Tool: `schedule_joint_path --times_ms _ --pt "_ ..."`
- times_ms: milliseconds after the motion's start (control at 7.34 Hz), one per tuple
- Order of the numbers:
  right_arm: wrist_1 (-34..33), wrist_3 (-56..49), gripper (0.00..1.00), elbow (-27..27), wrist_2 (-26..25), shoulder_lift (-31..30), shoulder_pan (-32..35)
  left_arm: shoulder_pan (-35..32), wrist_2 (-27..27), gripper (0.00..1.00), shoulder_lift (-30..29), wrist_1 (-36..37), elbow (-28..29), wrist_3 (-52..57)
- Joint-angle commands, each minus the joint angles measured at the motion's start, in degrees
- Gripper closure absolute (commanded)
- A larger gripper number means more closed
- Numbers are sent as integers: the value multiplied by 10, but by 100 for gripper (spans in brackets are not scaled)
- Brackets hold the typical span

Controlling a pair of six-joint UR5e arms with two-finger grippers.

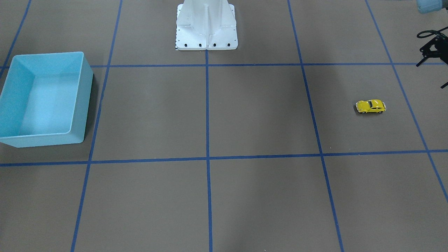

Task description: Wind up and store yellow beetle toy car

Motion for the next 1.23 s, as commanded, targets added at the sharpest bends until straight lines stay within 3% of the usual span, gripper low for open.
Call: schedule_joint_path --times_ms 0,272,1089 --pt "3 0 0 -7 -3 2 0 33 5 0 -13 -1 -7 7" --pt "3 1 0 -6 -1 1 0 72 35 0 -32 -4 -7 37" --pt "3 -2 0 -3 -1 6 0 194 46 0 -53 -15 13 39"
